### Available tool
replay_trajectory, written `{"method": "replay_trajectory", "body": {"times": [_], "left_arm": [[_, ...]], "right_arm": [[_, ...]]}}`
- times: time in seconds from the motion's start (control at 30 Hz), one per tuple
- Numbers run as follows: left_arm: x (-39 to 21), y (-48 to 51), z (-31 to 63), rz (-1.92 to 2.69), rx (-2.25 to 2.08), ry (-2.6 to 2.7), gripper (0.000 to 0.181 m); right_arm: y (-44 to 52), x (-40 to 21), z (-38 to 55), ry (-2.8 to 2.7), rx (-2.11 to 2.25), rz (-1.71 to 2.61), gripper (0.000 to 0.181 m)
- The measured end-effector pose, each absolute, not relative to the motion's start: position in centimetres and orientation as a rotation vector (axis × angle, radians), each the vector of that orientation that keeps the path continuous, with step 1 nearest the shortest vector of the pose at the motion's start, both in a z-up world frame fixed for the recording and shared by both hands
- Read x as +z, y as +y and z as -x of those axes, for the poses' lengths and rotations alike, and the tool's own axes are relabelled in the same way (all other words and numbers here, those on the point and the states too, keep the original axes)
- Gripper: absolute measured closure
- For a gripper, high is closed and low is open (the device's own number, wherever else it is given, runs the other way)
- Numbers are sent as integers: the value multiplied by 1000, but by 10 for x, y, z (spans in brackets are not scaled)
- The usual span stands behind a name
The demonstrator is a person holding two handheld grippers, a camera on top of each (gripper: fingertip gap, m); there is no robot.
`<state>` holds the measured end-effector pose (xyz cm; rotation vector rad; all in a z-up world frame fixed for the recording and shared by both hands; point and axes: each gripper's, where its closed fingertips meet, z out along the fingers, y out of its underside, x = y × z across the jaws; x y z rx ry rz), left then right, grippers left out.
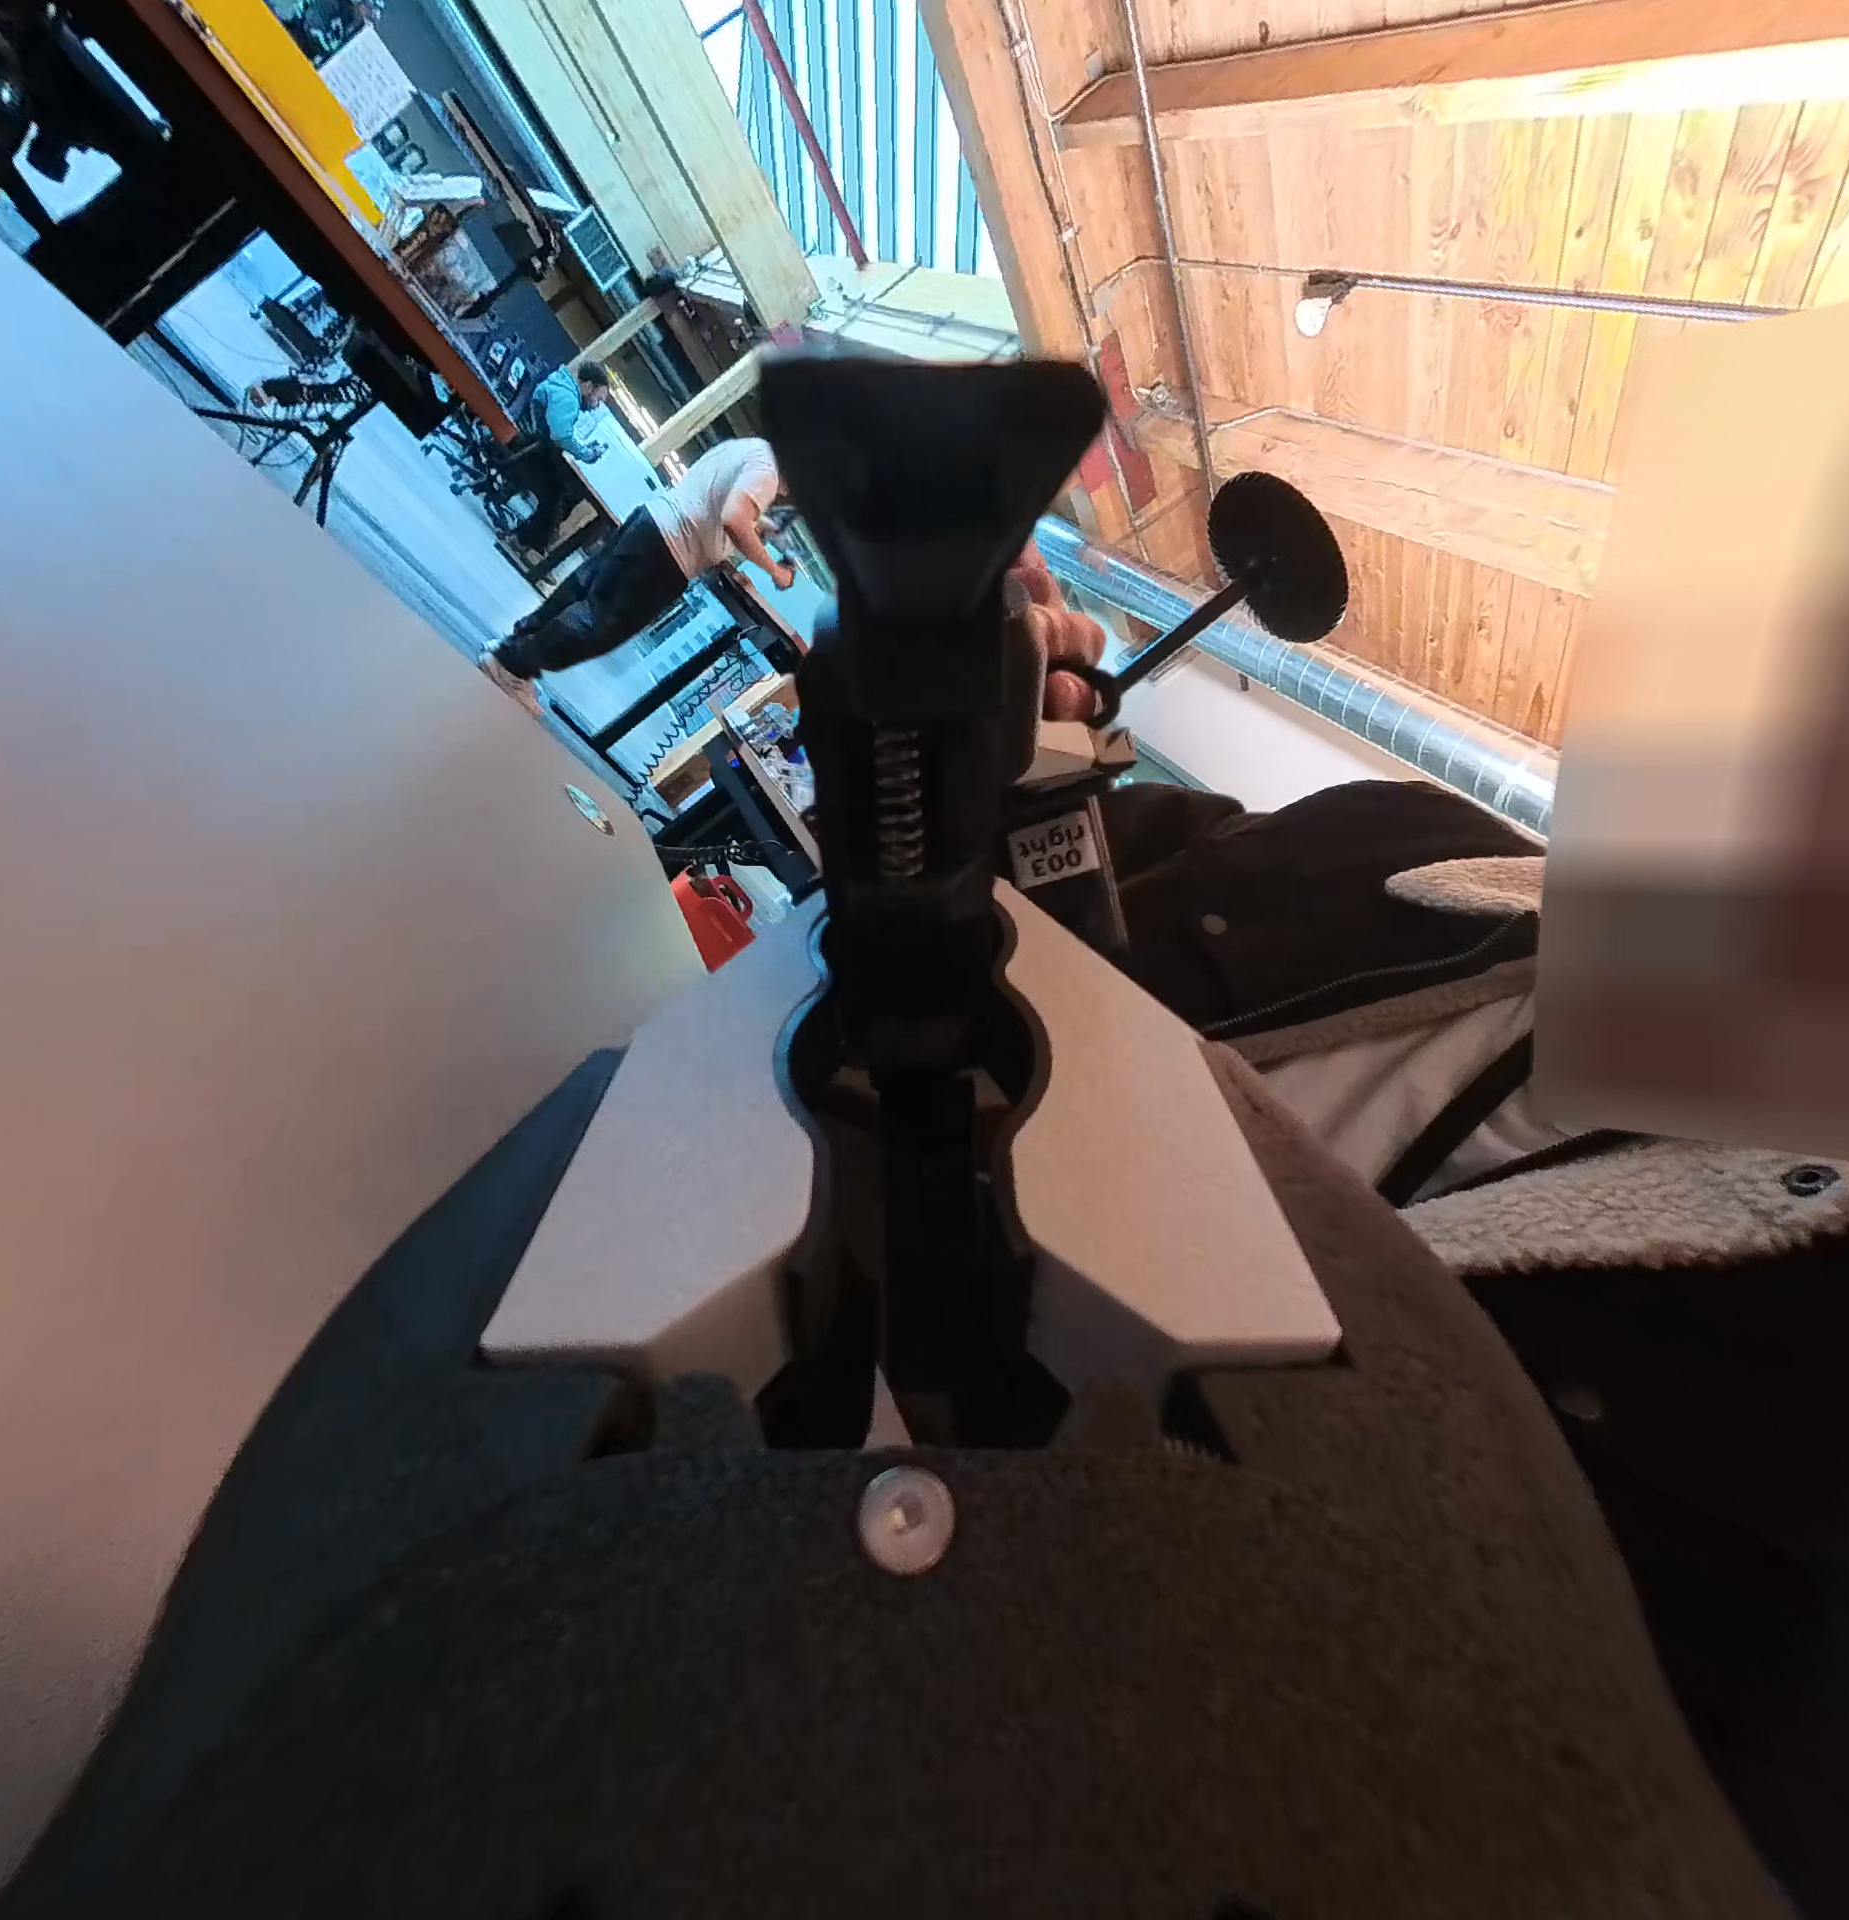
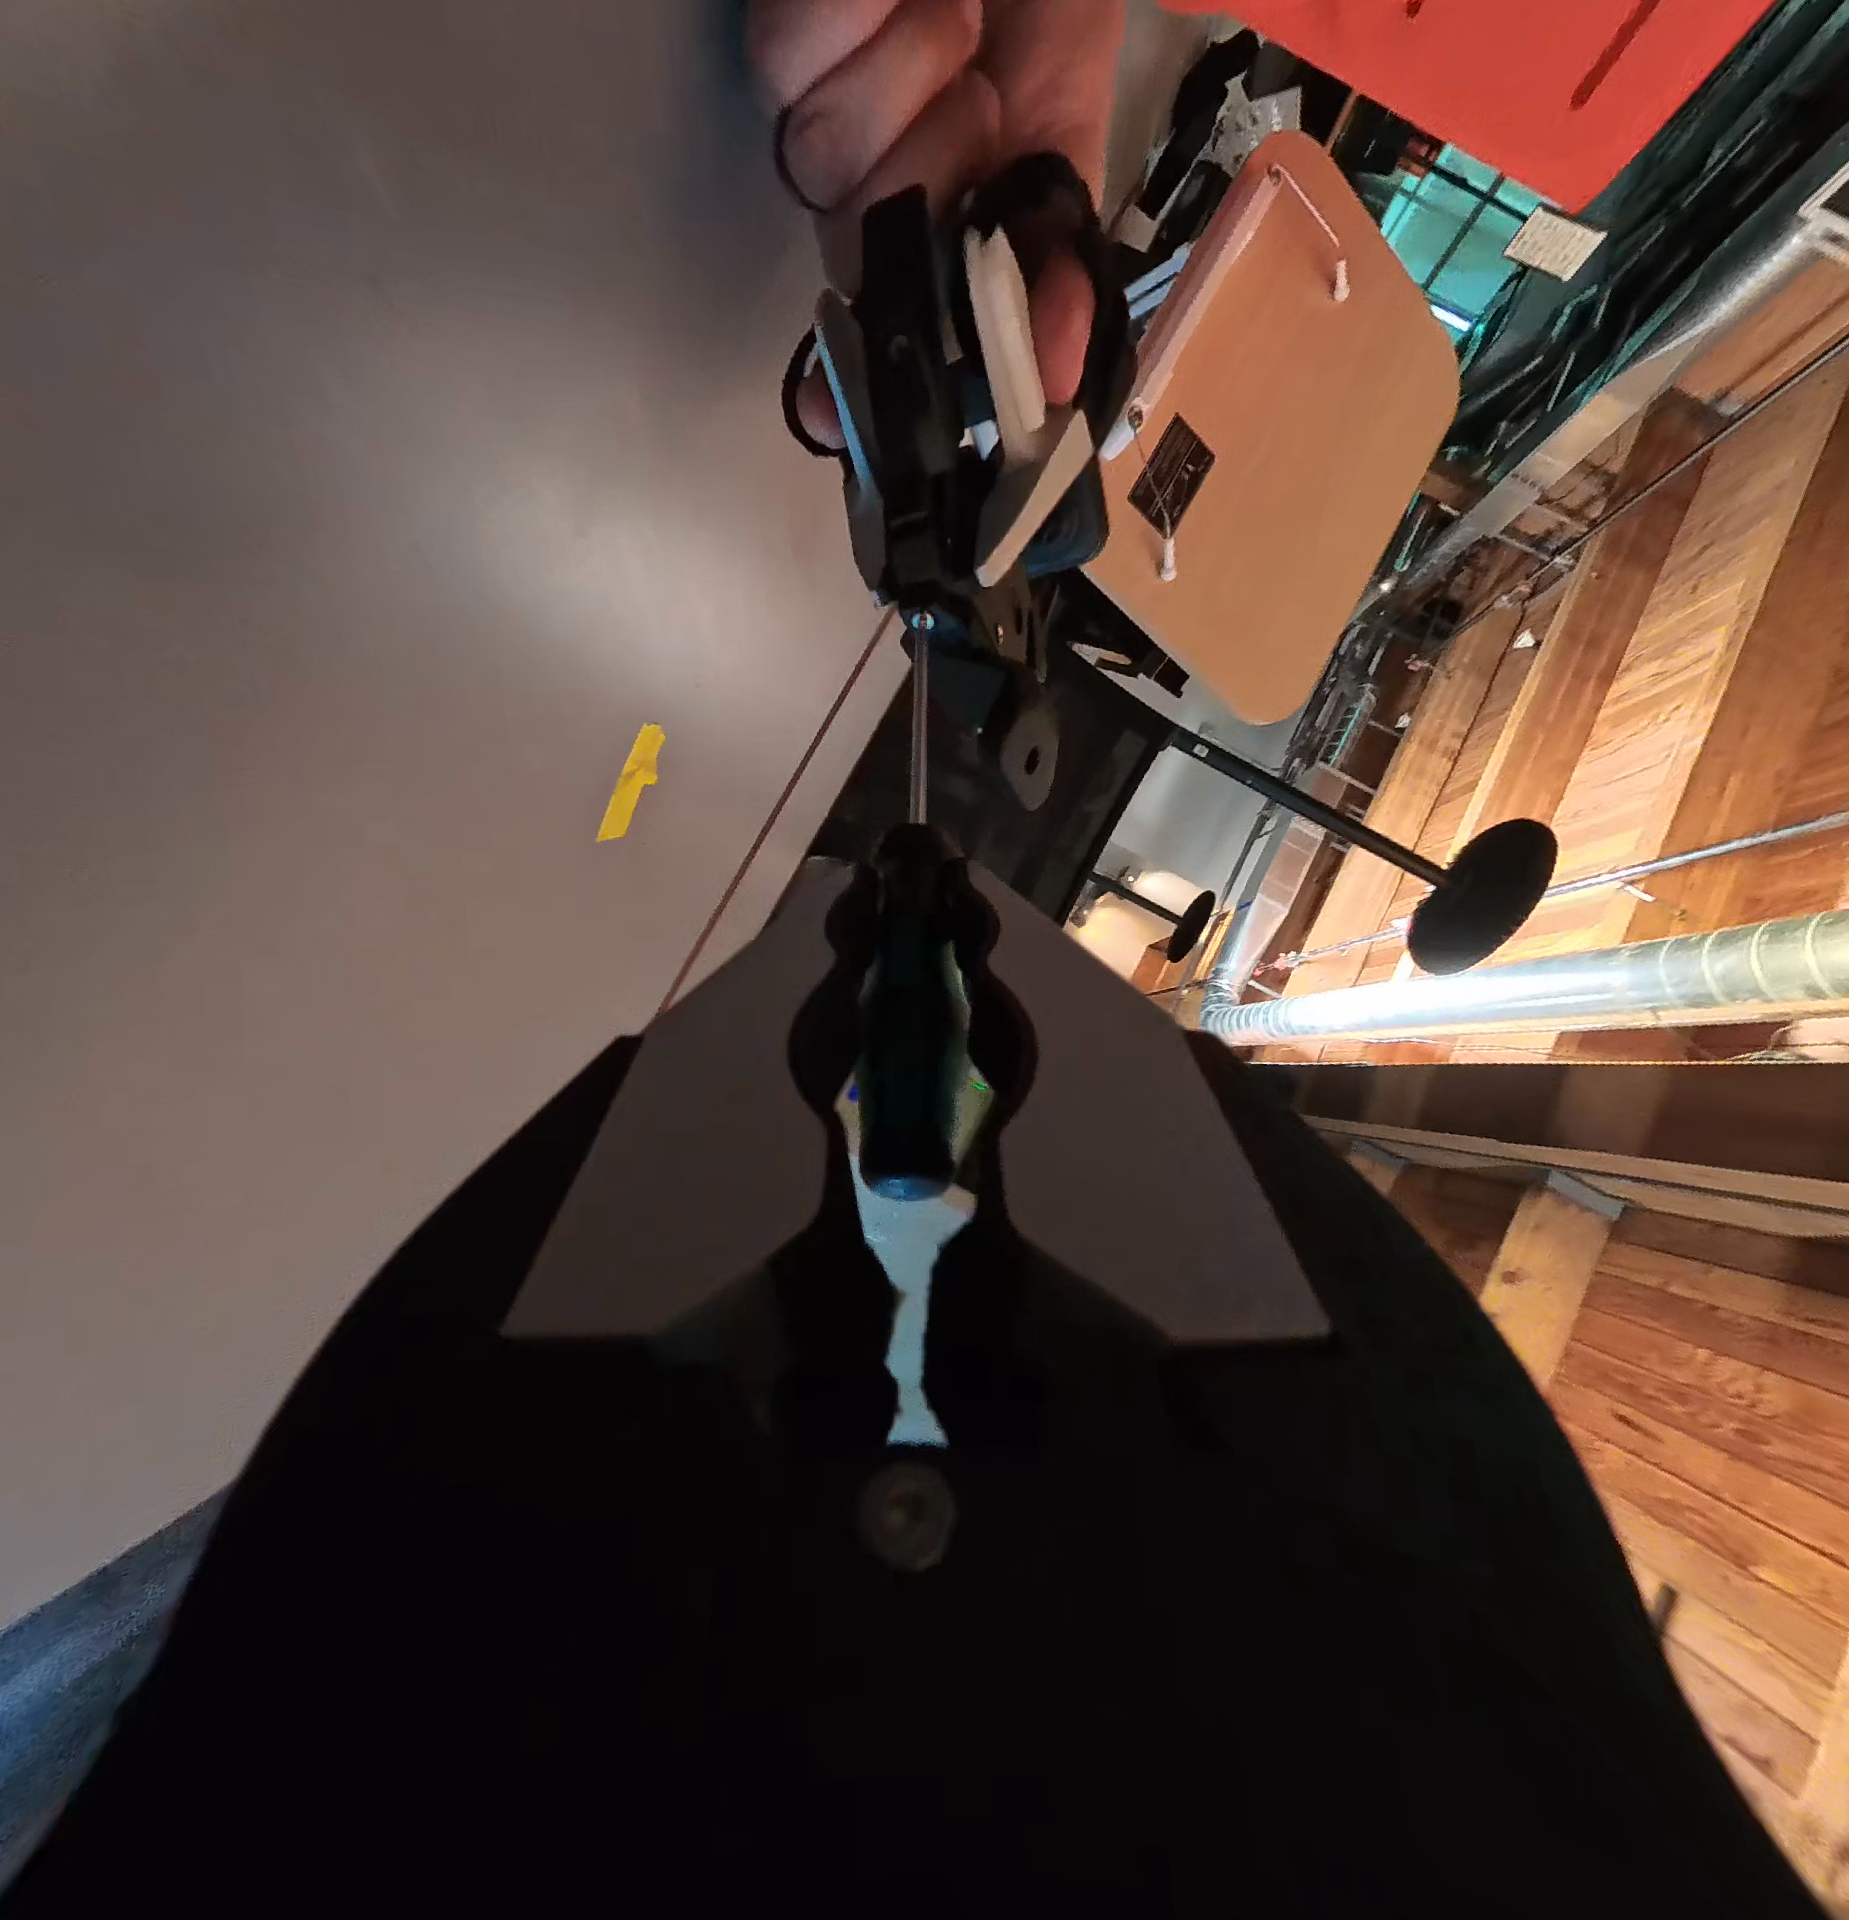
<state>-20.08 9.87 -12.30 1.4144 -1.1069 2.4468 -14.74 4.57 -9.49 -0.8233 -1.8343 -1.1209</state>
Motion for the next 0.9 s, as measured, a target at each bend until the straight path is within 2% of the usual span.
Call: {"method": "replay_trajectory", "body": {"times": [0.3, 0.5, 0.67, 0.9], "left_arm": [[-124, 93, 204, -1378, 2409, -1113, 159], [-129, 91, 201, -1442, 2400, -1193, 159], [-134, 88, 198, -1513, 2420, -1404, 159], [-136, 71, 200, -1488, 2418, -1816, 159]], "right_arm": [[49, -92, 145, -1814, -1113, 821, 170], [52, -100, 137, -1732, -968, 1117, 170], [51, -111, 130, -1581, -573, 1570, 171], [31, -142, 127, -1209, 385, 2308, 171]]}}
